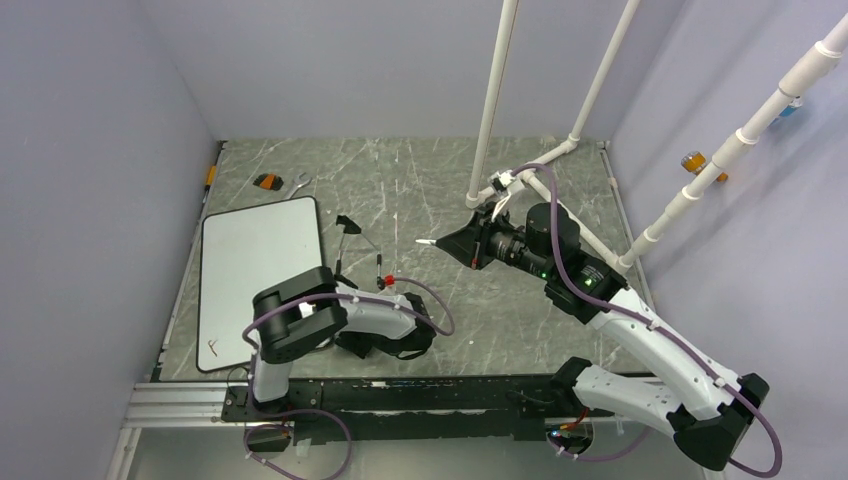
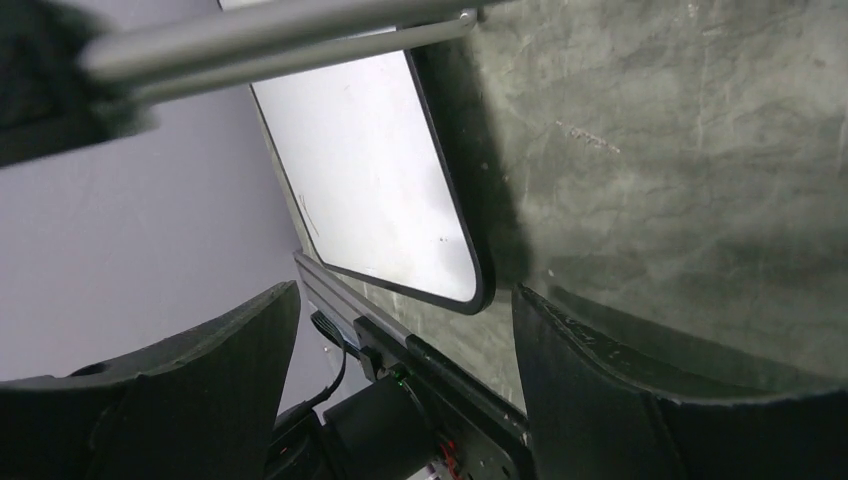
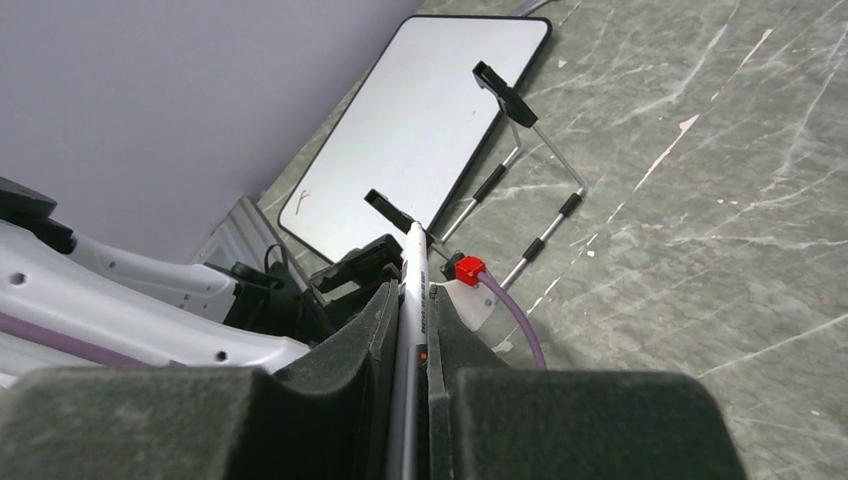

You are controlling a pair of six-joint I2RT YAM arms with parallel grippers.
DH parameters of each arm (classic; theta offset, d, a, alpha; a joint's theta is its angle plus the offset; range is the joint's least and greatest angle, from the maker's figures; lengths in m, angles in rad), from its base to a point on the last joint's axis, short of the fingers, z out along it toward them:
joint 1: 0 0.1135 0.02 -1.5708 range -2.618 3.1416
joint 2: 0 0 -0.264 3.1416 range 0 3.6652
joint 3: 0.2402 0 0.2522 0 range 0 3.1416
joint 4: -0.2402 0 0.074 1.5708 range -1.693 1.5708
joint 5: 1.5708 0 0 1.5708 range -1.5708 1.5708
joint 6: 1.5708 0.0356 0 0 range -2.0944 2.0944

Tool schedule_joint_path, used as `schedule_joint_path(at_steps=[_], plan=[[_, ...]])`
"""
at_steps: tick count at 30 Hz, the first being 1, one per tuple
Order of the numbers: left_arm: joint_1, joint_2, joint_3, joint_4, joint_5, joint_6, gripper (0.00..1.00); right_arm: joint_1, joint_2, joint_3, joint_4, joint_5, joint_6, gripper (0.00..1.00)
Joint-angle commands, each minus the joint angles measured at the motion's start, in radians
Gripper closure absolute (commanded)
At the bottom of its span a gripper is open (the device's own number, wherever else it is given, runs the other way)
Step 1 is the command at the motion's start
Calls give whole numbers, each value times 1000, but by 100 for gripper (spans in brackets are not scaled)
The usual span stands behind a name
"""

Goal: Write a sentence on the whiteboard
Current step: Pick up the whiteboard at the center of the board.

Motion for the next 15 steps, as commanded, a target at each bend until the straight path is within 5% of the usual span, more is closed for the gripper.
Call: schedule_joint_path(at_steps=[1, 15], plan=[[30, 48, 22, 11, -25, -14, 20, -9, -29, -2, 12, -9, -2, 100], [104, 175, 102, -120, 4, -134, 22, -29, -36, -12, 38, -56, 9, 100]])
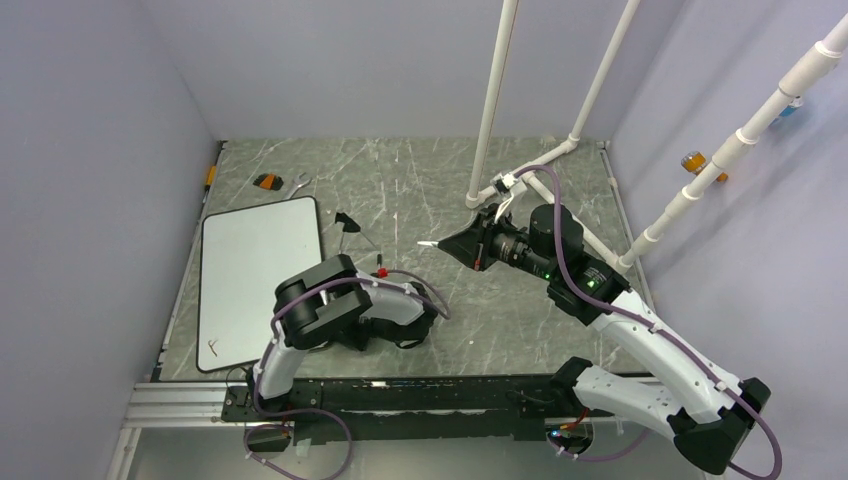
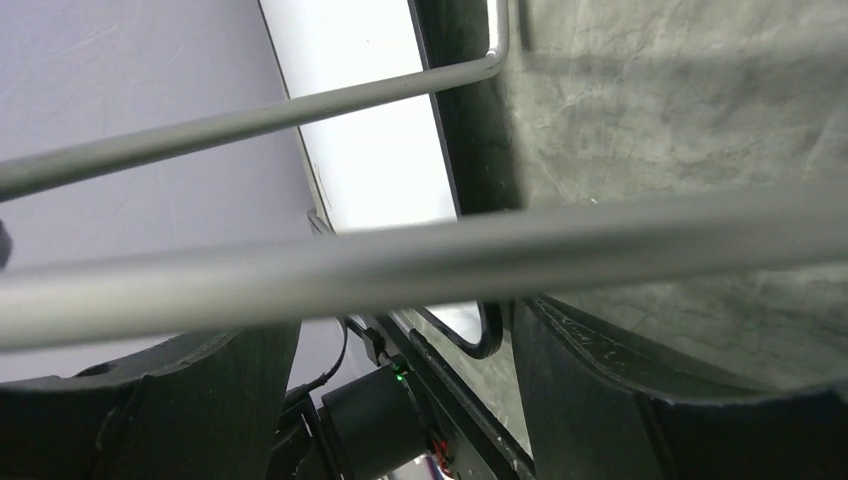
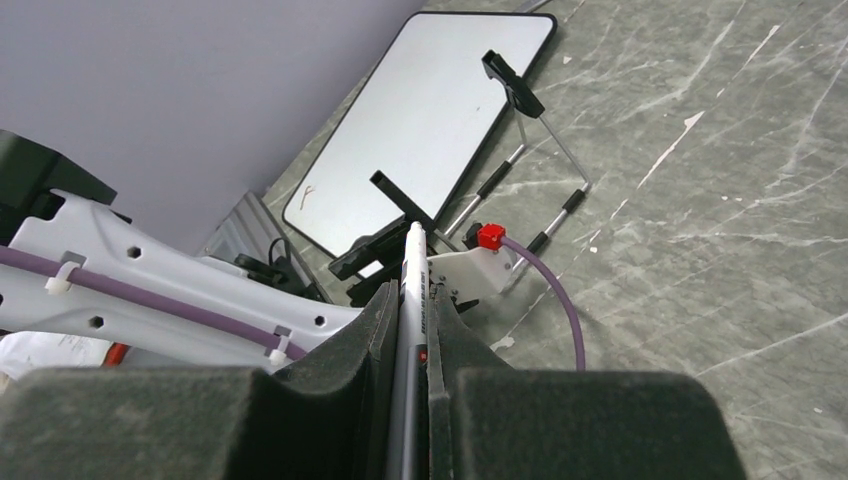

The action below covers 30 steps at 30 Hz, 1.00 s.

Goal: Write a sentence on the whiteboard
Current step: Pick up the whiteboard at the center of the board.

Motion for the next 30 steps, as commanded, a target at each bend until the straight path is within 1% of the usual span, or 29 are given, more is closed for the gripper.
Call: schedule_joint_path(at_steps=[1, 4, 8, 12, 14, 17, 18, 21, 22, 27, 30], plan=[[8, 31, 55, -69, 15, -69, 22, -11, -15, 3, 40, -32, 8, 100], [24, 74, 71, -114, 20, -110, 23, -20, -10, -2, 50, -51, 11, 100], [31, 84, 47, -123, 40, -133, 32, -31, -10, -8, 58, -73, 13, 100], [45, 69, 32, -117, 45, -137, 32, -44, -15, -17, 69, -94, 18, 100], [54, 75, 35, -118, 43, -135, 34, -51, -16, -19, 71, -106, 21, 100], [64, 83, 36, -115, 38, -123, 44, -61, -21, -24, 70, -113, 22, 100], [70, 85, 33, -117, 32, -125, 52, -64, -25, -25, 69, -116, 22, 100], [97, 65, 2, -139, 1, -158, 92, -78, -39, -33, 70, -122, 23, 100], [104, 56, -4, -128, 2, -151, 100, -82, -42, -38, 72, -129, 24, 100], [104, 14, -5, -140, -18, -176, 100, -99, -42, -55, 94, -155, 36, 100], [83, -46, 1, -141, -20, -172, 100, -107, -39, -55, 101, -162, 40, 100]])
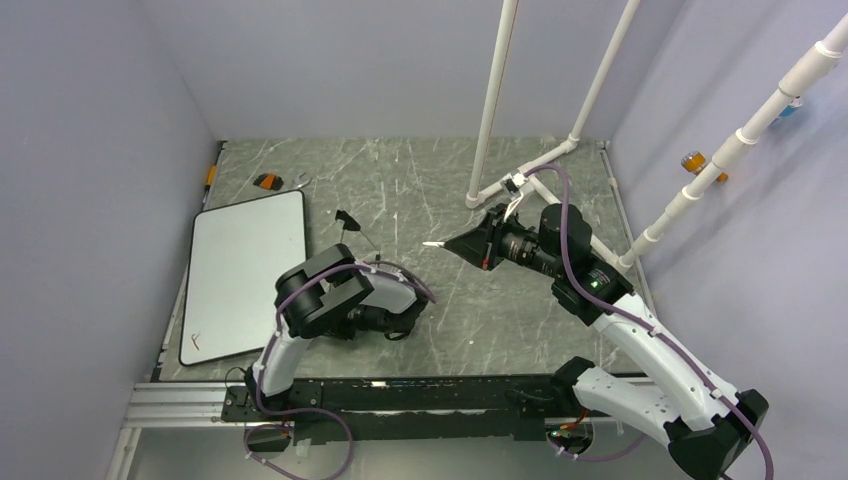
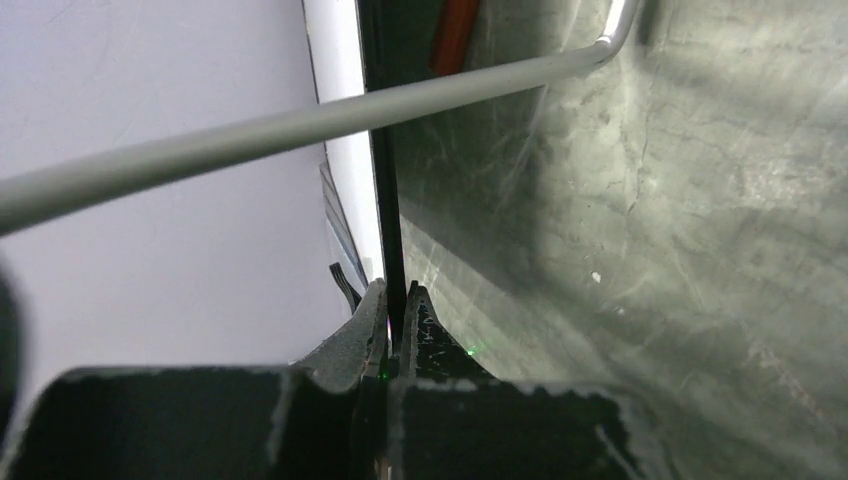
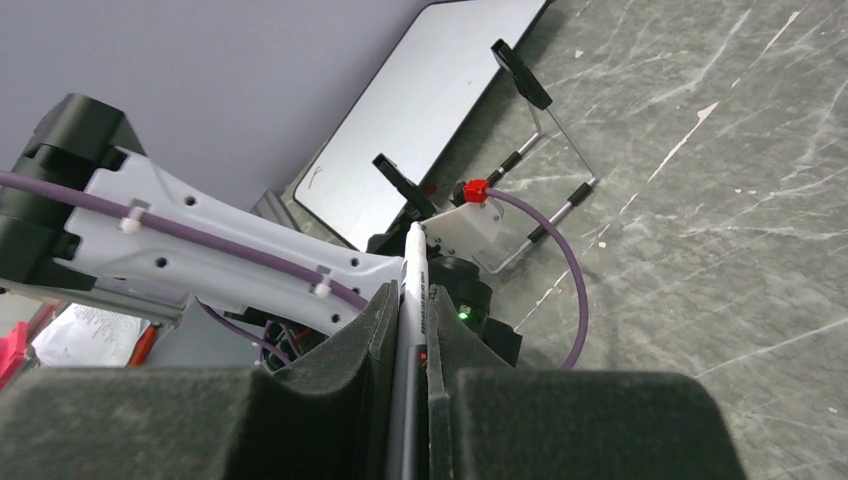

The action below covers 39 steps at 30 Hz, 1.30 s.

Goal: Write a sentence on the whiteboard
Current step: Pick up the whiteboard at the center of the board.

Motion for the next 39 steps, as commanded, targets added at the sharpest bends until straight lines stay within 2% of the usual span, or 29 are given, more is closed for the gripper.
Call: schedule_joint_path(at_steps=[1, 7, 18, 27, 34, 39], plan=[[-32, -133, 18, -63, -17, 4, 100, -14, -14, -3, 62, -34, 16, 100], [-70, -336, 104, -60, -12, 103, 100, -20, -6, 11, 58, -39, 19, 100], [-96, -657, 276, -59, -91, 281, 100, -21, -14, 35, 29, -19, 15, 100], [-162, -763, 498, -57, -174, 384, 100, -22, 3, 27, 59, -30, 37, 100], [-176, -835, 607, -55, -228, 376, 100, -23, 10, 30, 60, -29, 41, 100], [-177, -970, 562, -9, -227, 347, 100, -21, 18, 27, 66, -32, 48, 100]])
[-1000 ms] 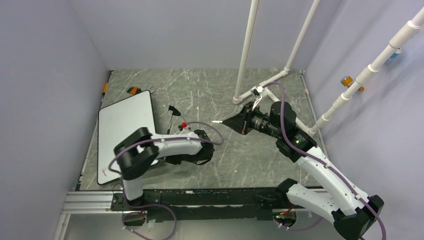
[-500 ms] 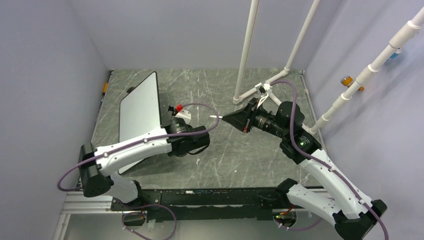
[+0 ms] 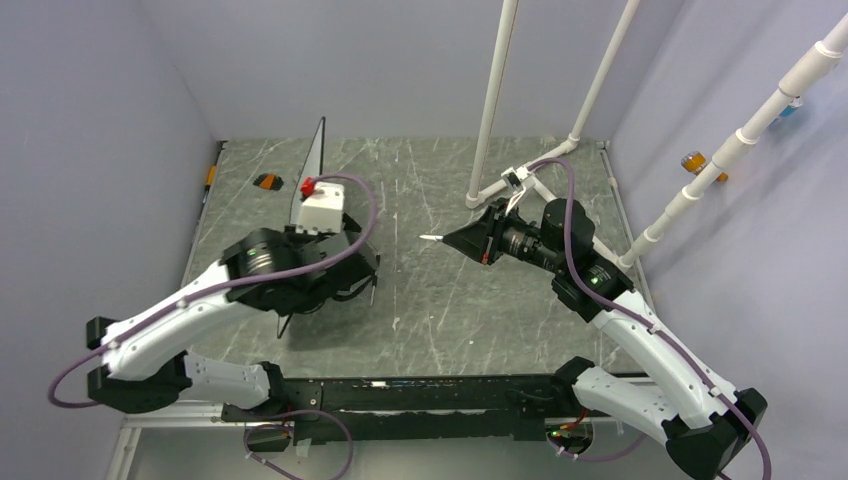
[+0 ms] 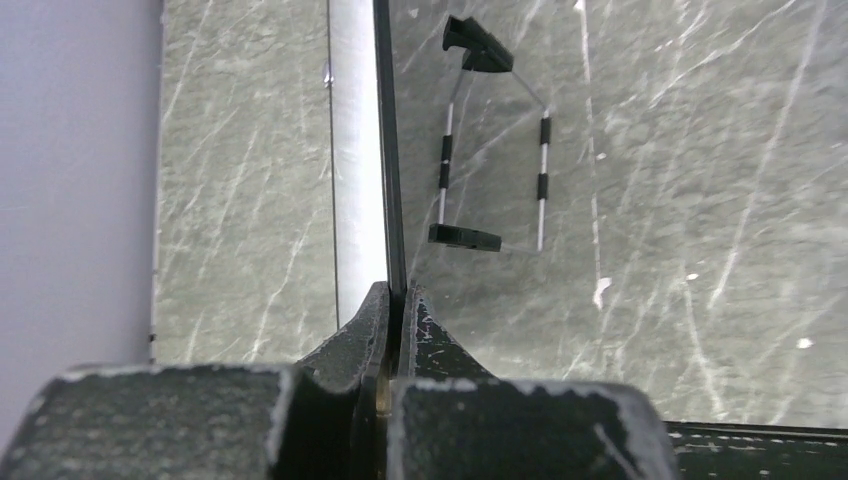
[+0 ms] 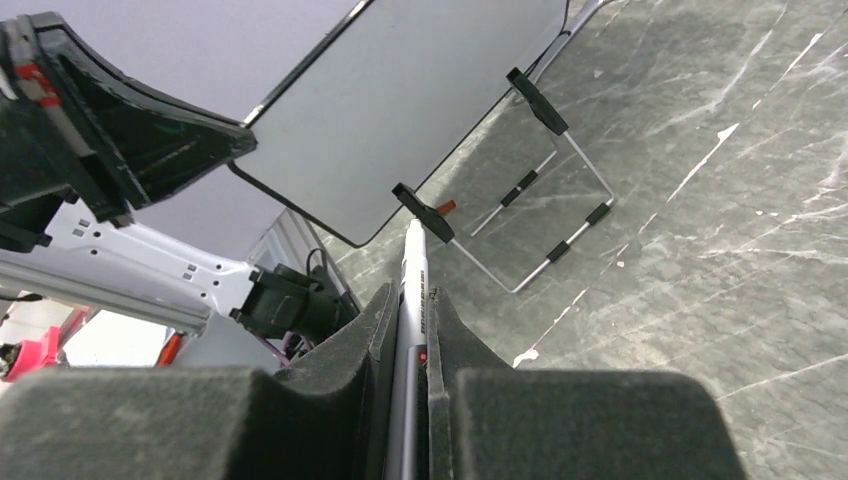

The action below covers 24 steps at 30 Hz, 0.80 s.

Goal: Write a sentence on the whiteboard
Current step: Pick up the whiteboard at the center of the board.

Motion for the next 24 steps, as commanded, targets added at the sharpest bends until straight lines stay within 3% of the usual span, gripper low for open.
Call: schedule_joint_path(at_steps=[1, 7, 15, 24], plan=[[-10, -163, -24, 105, -64, -8, 100, -3, 2, 7, 33, 7, 12, 100], [-10, -381, -181, 196, -42, -41, 100, -3, 28, 4, 62, -9, 28, 100], [-10, -415, -267, 26, -33, -252, 100, -3, 49, 12, 74, -21, 36, 100], [-6, -498, -422, 20, 6, -355, 100, -2, 66, 24, 75, -31, 45, 100]])
